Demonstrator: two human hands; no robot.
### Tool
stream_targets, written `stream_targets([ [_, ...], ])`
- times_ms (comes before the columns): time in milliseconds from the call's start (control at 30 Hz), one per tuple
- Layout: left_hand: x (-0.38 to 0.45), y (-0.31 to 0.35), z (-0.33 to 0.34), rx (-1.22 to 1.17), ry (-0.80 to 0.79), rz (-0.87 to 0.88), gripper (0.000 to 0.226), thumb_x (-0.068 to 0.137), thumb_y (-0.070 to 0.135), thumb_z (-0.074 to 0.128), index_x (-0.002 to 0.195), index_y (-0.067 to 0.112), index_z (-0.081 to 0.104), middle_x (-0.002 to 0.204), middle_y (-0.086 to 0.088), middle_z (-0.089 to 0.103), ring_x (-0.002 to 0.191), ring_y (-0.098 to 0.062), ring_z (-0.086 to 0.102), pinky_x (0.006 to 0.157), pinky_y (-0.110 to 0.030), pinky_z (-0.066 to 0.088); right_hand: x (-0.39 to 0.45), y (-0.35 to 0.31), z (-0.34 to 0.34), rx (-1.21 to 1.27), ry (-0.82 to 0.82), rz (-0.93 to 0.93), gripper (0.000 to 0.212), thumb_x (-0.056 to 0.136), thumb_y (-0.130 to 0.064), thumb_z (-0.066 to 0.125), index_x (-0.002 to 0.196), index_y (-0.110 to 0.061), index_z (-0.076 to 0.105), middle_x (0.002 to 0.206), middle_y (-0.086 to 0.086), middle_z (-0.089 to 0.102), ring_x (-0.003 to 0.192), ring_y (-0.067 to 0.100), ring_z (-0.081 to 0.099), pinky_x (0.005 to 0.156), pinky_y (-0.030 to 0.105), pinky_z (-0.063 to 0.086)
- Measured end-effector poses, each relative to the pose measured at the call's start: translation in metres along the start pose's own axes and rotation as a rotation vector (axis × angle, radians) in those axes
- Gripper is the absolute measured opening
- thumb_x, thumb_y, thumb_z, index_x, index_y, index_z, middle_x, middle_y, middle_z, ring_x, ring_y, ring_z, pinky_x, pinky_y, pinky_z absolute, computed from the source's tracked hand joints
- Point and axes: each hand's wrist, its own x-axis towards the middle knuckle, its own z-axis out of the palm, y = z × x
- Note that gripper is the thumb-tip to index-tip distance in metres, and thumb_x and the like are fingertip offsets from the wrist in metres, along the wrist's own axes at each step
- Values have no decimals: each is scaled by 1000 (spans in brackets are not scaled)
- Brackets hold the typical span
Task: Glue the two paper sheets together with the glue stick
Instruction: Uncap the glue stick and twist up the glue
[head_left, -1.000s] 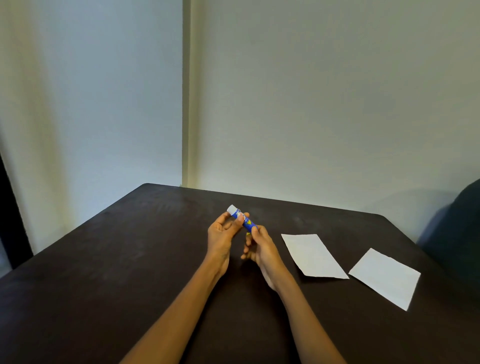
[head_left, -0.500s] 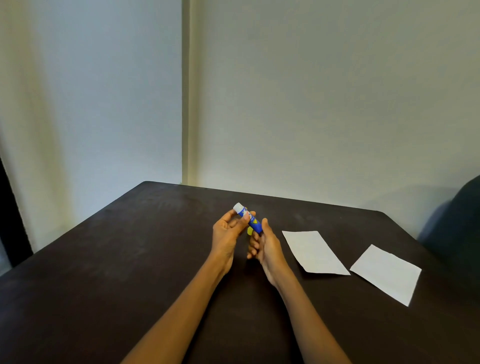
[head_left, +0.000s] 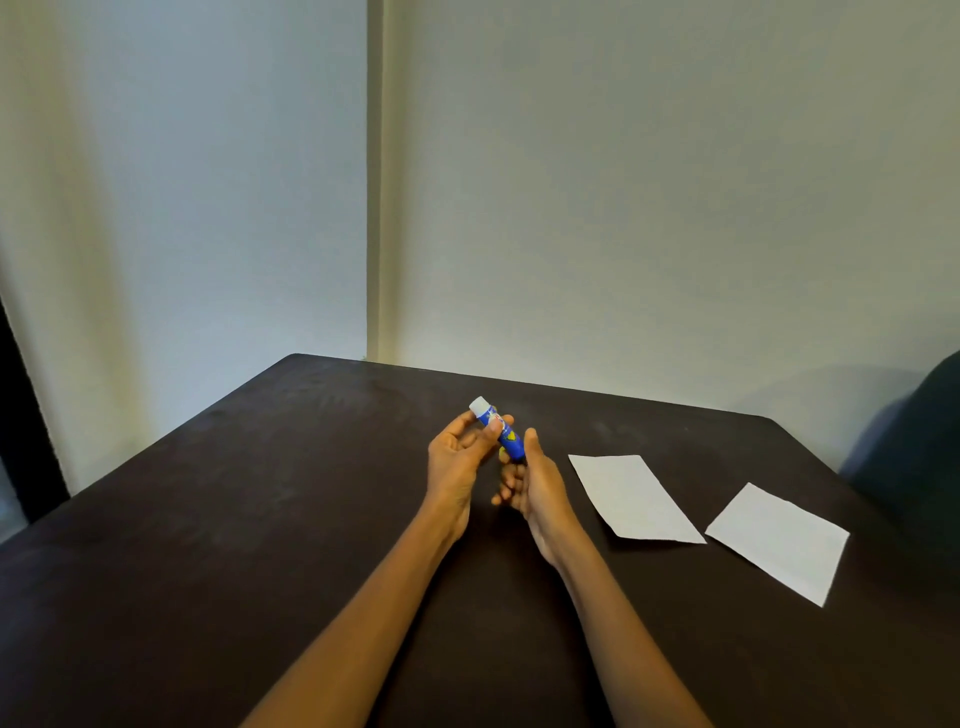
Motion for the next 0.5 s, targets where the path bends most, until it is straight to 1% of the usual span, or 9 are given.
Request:
stream_targets([
  [67,1,0,-3,-10,37,5,24,83,9,64,107,13,62,94,-6,75,93,-16,70,76,-20,55,-2,1,-1,-12,-53,-51,28,99,-39,37,93,-17,52,63,0,50,48,8,49,54,25,48],
  [133,2,0,-4,1,58,6,25,84,8,65,108,13,62,93,-4,75,92,-15,70,75,-19,55,-3,0,-2,-42,-88,-62,19,100,-31,38,96,-17,50,69,1,50,52,8,51,56,25,48],
  [200,2,0,-3,11,50,3,29,82,10,66,110,12,62,92,-4,75,92,-14,70,74,-19,55,-3,-1,-2,-33,-85,-41,28,101,-34,34,91,-13,50,61,-1,46,49,8,47,52,25,47],
  [267,2,0,-1,9,13,-3,32,79,15,68,109,13,62,93,-4,75,93,-15,70,75,-20,55,-1,-4,-1,9,-50,25,44,100,-43,29,77,-11,49,48,-4,39,42,9,42,45,23,45],
  [300,1,0,0,8,-1,-5,33,77,17,69,109,14,62,94,-5,75,94,-16,70,76,-20,55,-1,-5,0,20,-32,49,50,99,-48,28,71,-11,48,45,-4,37,40,9,40,43,23,44],
  [333,1,0,0,6,-6,-5,34,77,18,69,110,14,62,94,-4,75,94,-16,70,76,-20,55,-1,-5,0,23,-21,52,52,98,-50,28,69,-12,48,45,-3,37,40,10,40,42,23,44],
  [367,1,0,0,3,0,-4,33,79,16,68,111,13,61,95,-4,75,94,-16,70,76,-20,55,-1,-5,0,22,-24,36,50,98,-49,29,73,-12,51,47,-2,40,41,9,43,44,23,45],
  [433,2,0,-2,-12,35,4,30,83,10,65,112,11,61,93,-3,75,93,-14,70,75,-20,55,-4,-4,-1,21,-74,-23,35,99,-41,34,89,-14,53,58,-1,49,48,8,49,51,24,48],
  [500,3,1,-4,-24,70,11,30,84,8,65,114,8,60,92,-3,75,90,-14,70,74,-20,55,-6,-3,-2,-5,-132,-73,20,100,-31,37,96,-16,51,69,1,52,53,9,51,56,25,48],
])
